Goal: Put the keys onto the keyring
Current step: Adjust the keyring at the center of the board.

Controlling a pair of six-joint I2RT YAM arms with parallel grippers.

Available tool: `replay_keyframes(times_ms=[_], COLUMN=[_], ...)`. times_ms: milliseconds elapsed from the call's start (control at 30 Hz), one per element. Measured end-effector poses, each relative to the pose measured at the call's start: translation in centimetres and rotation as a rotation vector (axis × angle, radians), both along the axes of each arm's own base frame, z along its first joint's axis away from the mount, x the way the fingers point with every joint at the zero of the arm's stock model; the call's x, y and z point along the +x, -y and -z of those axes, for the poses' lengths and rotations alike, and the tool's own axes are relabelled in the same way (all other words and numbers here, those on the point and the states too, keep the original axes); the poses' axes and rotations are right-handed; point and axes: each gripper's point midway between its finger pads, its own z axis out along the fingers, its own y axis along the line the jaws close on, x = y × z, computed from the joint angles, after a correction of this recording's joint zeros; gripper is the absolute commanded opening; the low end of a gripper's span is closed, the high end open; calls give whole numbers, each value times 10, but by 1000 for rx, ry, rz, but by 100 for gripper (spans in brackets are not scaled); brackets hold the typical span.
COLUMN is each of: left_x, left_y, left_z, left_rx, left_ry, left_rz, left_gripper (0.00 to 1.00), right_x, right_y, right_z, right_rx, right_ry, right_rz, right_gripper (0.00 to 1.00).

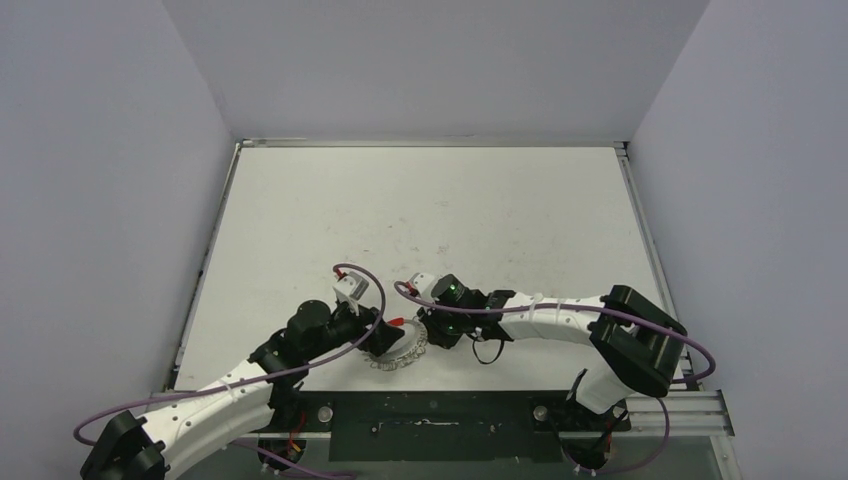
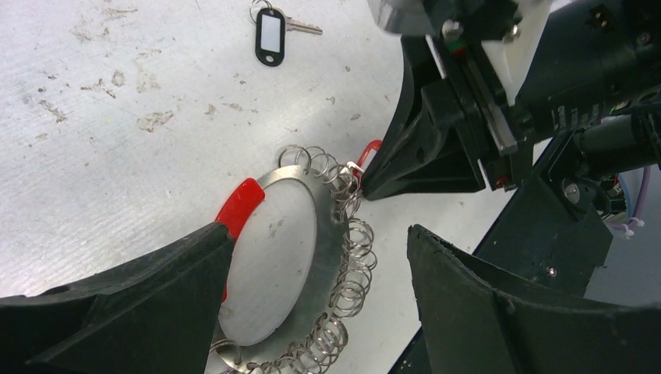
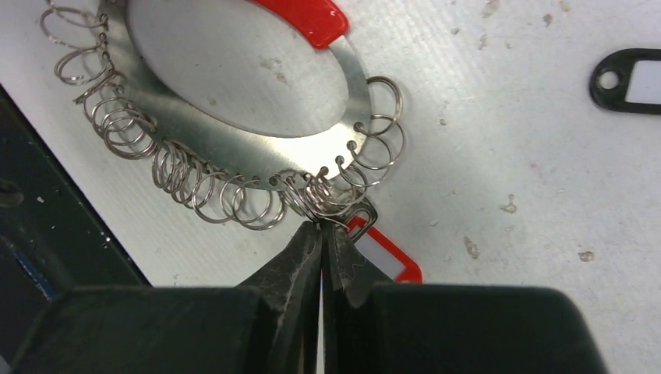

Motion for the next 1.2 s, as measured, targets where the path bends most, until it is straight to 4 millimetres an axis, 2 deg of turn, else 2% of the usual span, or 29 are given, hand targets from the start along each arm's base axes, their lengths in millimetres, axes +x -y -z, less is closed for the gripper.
replay_keyframes(times_ms=[167, 367, 500, 700, 800, 967, 1200], left_x=[-4, -5, -7, -11, -14, -12, -7], left_y=[-2, 3, 9, 17, 19, 21, 24], left_z=[10, 10, 12, 24, 32, 36, 29], left_rx=[14, 17, 23, 54, 72, 83, 70], left_ry=[-10, 6, 21, 21, 5, -4, 0], left_rz=[10, 44, 91, 157, 181, 189, 169], left_gripper=[78, 65, 62, 55, 52, 52, 52], right_x=[12, 18, 18, 21, 16, 2, -2], right_y=[4, 2, 0, -4, -2, 5, -2], right_z=[-1, -4, -9, -21, -17, -3, -4], right_rx=[6, 28, 60, 159, 195, 222, 307], right_ry=[10, 12, -5, -44, -82, -163, -215], right_rz=[37, 49, 51, 95, 130, 199, 268], right_gripper=[0, 3, 7, 35, 43, 42, 34])
